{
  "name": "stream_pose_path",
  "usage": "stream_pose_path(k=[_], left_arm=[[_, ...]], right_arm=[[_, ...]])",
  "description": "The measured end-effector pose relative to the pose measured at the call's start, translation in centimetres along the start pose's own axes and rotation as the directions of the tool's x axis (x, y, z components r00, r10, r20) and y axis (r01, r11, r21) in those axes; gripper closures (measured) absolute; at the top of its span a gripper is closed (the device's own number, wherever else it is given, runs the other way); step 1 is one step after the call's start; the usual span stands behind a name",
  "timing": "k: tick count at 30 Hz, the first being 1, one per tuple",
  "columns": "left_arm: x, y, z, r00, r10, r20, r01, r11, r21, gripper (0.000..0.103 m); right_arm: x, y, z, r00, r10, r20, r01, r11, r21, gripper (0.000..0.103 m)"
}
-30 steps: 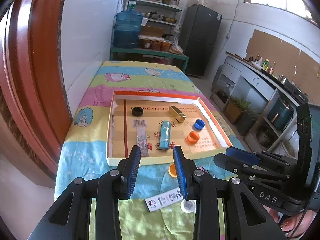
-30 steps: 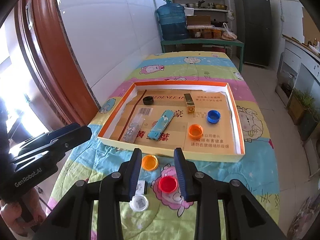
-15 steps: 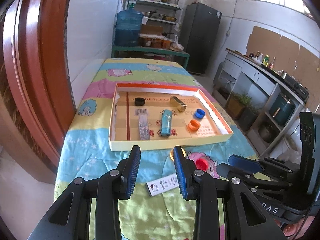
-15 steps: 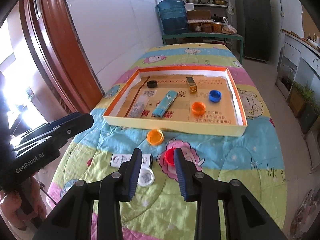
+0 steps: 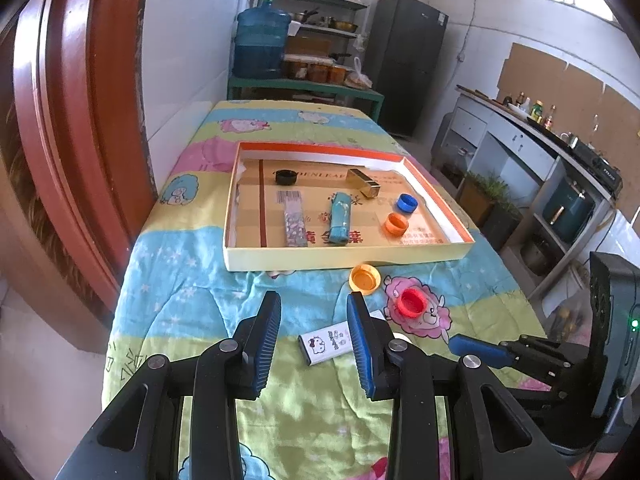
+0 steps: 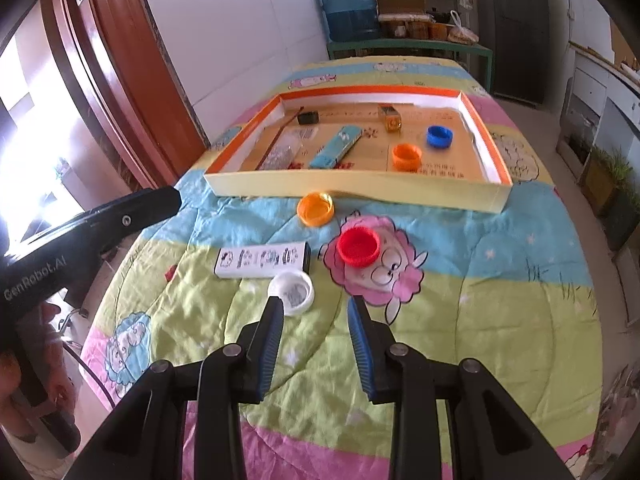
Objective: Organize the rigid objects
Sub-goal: 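Withdraw both tools from the tray toward the white card and white lid, then grasp the white round lid with the right tool while the left tool grasps the white Hello Kitty card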
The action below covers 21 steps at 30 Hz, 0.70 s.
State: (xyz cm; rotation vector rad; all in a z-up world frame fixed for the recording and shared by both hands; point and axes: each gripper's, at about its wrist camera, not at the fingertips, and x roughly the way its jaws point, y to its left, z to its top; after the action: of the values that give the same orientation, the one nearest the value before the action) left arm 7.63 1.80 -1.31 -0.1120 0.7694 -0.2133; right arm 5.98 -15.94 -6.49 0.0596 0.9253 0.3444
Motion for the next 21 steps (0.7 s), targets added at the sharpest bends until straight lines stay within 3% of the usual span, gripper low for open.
stream_pose_path(k=[2, 5, 15, 21], left_arm=[[0.0, 0.2, -0.2, 1.000, -0.001, 0.000, 0.001, 1.000, -0.005, 0.068], [0.1, 0.6, -0.6, 1.000, -0.005, -0.001, 0.005, 1.000, -0.015, 0.068], [0.4, 0.9, -1.3, 1.000, -0.012, -0.001, 0.012, 1.000, 0.003, 0.068], [0.8, 0.5, -1.6, 0.999, -0.044, 0.005, 0.044, 0.995, 0.087, 0.068]], right_arm=[[0.2, 0.1, -0.2, 1.000, 0.001, -0.003, -0.001, 1.000, -0.005, 0.068], [0.5, 0.4, -0.5, 1.000, 0.002, -0.009, -0.002, 1.000, -0.017, 0.056], [2.7, 1.7, -0.5, 0.999, -0.039, -0.013, 0.038, 0.996, -0.084, 0.056], [4.2, 2.8, 0.1, 0.996, -0.092, 0.009, 0.092, 0.985, -0.144, 0.056]])
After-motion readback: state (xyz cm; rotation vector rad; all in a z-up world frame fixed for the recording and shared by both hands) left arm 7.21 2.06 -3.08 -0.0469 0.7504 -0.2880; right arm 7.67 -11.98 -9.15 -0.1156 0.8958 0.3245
